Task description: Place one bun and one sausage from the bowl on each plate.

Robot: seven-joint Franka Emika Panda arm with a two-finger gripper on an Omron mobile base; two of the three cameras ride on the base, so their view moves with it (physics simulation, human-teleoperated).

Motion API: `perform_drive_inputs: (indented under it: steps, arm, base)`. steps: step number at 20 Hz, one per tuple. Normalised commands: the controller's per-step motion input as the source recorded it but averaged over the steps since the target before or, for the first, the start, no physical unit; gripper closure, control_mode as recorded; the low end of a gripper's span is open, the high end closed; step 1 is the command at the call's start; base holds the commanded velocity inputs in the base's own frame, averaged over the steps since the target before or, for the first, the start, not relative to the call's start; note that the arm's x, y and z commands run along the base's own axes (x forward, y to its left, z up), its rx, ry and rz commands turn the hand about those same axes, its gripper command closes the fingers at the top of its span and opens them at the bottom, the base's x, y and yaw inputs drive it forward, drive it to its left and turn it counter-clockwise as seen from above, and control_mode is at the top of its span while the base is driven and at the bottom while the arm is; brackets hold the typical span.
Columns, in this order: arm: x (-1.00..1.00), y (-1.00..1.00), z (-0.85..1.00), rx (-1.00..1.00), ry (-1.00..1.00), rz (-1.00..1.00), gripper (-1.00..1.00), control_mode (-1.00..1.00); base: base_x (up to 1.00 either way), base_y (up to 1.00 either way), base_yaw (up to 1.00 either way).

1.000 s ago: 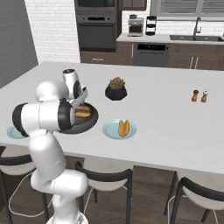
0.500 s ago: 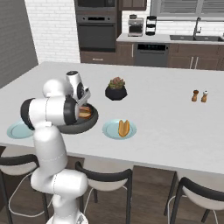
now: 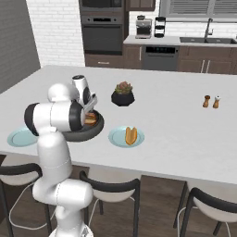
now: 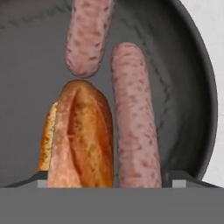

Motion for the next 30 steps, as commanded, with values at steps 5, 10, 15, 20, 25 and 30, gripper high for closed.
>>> perform_drive_inputs:
  steps: [5,10,15,20,25,30]
  arm:
    - [0.00,0.00,0.00,0.00,0.00,0.00,1.00,-1.00]
    - [-0.25,0.00,0.05,0.03,-0.02,0.00,1.00,-1.00]
    - [-0.70,0.00,0.35,0.12,-0.11,0.00,1.00,-1.00]
    - [-0.75,0.01,0.35,0.15,-0.13,0.00,1.00,-1.00]
    - [-0.96,0.17,0.46,0.16,-0.14,0.00,1.00,-1.00]
    - [-0.78,0.63,0.50,0.03,-0.06,0.00,1.00,-1.00]
  base:
    - [0.00,0.00,0.00]
    - [0.00,0.00,0.00]
    - [0.00,0.00,0.00]
    - [0.00,0.00,0.00]
    - [0.00,0.00,0.00]
    - [0.00,0.00,0.00]
